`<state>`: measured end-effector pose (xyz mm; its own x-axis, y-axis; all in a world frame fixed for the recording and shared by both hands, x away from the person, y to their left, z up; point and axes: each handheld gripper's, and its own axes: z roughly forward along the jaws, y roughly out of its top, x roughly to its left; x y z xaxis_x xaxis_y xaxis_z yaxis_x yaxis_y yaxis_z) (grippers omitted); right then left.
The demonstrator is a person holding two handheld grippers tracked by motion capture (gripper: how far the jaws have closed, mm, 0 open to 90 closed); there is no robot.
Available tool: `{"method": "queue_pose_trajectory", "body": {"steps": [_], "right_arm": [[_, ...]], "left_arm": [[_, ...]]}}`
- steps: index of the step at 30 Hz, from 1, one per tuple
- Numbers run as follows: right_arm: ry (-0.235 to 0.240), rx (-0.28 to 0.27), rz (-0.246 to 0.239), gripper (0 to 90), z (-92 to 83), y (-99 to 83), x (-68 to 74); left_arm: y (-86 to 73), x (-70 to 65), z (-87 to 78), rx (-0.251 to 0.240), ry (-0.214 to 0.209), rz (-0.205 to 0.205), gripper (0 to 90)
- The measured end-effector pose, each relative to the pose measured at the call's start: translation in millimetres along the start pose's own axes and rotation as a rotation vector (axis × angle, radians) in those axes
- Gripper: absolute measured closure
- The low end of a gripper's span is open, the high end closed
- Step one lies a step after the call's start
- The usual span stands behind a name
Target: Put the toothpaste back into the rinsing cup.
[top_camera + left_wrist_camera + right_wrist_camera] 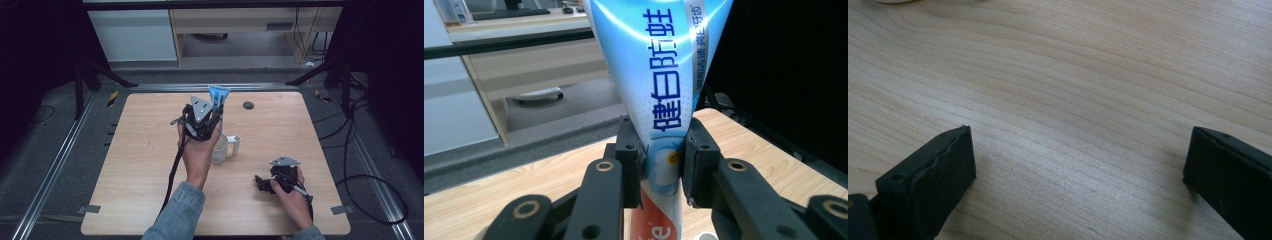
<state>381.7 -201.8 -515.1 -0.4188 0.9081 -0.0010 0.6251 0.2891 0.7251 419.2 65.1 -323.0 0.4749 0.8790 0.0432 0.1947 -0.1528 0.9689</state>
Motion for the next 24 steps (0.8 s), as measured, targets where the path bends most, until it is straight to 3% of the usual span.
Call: {"method": "queue_pose_trajectory", "body": {"steps": [9,24], "right_arm": [[0.000,0.000,0.000,0.5,0.0,0.0,0.0],[0.001,0.000,0.000,0.6,-0.1,0.0,0.0]], "left_arm": [[-12.6,-1.8,1.9,-0.032,0.002,-0.022,72.6],[-35.1,-0.8,11.3,-0.008,0.005,-0.033,72.6]]}}
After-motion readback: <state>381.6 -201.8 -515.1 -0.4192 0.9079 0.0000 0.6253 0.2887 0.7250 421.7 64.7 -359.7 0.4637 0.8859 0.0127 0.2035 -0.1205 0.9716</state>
